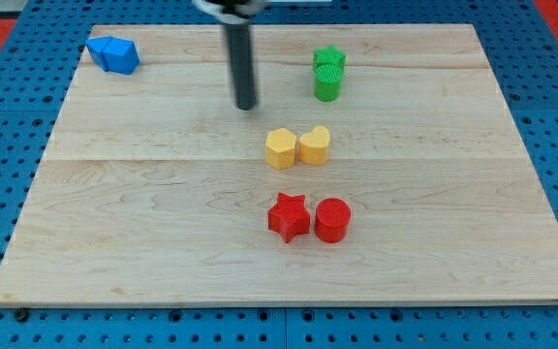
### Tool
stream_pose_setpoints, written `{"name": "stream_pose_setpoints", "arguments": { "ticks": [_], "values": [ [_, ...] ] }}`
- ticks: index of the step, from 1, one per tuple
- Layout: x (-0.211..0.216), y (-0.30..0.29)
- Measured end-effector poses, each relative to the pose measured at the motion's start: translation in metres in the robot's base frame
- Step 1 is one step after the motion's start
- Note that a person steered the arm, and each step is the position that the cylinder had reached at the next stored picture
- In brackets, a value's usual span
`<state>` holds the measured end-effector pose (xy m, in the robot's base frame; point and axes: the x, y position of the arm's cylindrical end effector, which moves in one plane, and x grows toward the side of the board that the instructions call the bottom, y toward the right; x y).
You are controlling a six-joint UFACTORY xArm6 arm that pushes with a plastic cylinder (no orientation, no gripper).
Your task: Separate the green blocks
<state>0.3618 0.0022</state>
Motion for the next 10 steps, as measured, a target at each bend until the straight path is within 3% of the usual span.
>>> {"name": "stream_pose_setpoints", "arguments": {
  "ticks": [1, 2, 4, 6, 7, 8, 9, 10],
  "values": [
    [0.009, 0.104],
    [-0.011, 0.177],
    [-0.039, 0.124],
    [-0.072, -0.033],
    [-0.056, 0.039],
    [-0.097, 0.061],
    [-0.115, -0.054],
    [-0.136, -0.106]
  ]
}}
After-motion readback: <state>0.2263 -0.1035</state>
